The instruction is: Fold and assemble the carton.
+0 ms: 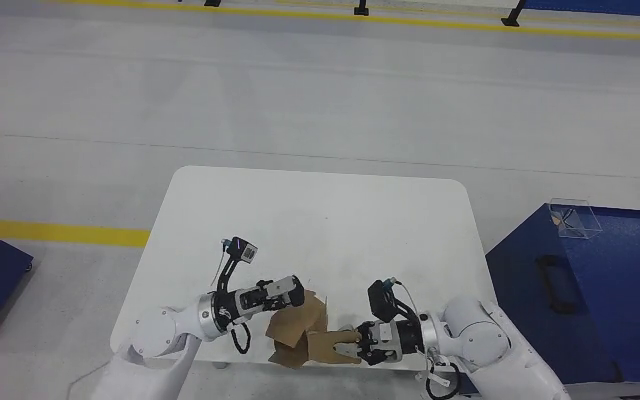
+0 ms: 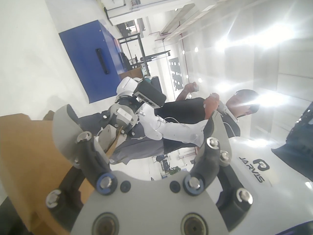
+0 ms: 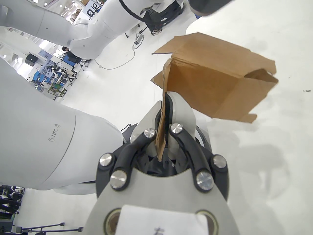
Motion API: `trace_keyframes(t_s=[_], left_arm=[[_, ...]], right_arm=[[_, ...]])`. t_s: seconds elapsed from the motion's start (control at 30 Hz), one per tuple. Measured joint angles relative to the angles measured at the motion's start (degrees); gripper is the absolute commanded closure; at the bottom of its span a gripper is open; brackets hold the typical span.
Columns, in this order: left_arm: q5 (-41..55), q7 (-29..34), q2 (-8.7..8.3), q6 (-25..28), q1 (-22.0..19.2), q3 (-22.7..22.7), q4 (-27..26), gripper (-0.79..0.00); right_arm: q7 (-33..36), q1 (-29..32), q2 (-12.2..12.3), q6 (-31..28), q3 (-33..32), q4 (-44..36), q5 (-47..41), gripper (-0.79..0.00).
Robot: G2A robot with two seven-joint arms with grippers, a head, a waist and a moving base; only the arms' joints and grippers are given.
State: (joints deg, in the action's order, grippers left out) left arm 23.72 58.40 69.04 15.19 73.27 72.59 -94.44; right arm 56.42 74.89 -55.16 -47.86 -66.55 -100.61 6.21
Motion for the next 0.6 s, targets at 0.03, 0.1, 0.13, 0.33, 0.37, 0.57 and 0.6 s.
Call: trace_keyframes(t_s=[0.03,0.1,0.13,0.33,0.37,0.57,0.6], left_arm=[[-0.5,0.0,0.04,-0.8,-0.5,-0.7,0.6,-0.785],[-1.8,0.4,0.09,-2.5,-1.8,-2.1,2.1,-0.785],[-2.2,0.4,0.12,-2.9,-2.2,-2.5,2.6,-0.785],[-0.2,1.4,0.23,-1.5,-3.3,-3.8,4.6,-0.785],[0.3,1.5,0.24,-0.3,-3.3,-3.8,4.7,-0.785],[0.8,1.6,0.25,1.4,-3.1,-3.8,4.6,-0.785],[0.8,1.6,0.25,1.4,-3.1,-3.8,4.6,-0.785]], right_arm=[[-0.1,0.1,0.2,-0.1,-0.2,-0.1,-0.2,0.000],[-0.5,0.3,0.5,-0.5,-0.7,-0.2,-0.6,0.000],[-0.6,0.3,0.7,-0.6,-1.0,-0.2,-0.8,0.000],[-1.5,0.8,1.3,-1.0,-2.6,0.3,-1.7,0.000],[-1.9,0.9,1.4,-1.0,-2.6,0.3,-2.1,0.000],[-2.0,0.9,1.4,-1.1,-2.5,0.3,-2.3,0.000],[-2.0,0.9,1.4,-1.1,-2.5,0.3,-2.3,0.000]])
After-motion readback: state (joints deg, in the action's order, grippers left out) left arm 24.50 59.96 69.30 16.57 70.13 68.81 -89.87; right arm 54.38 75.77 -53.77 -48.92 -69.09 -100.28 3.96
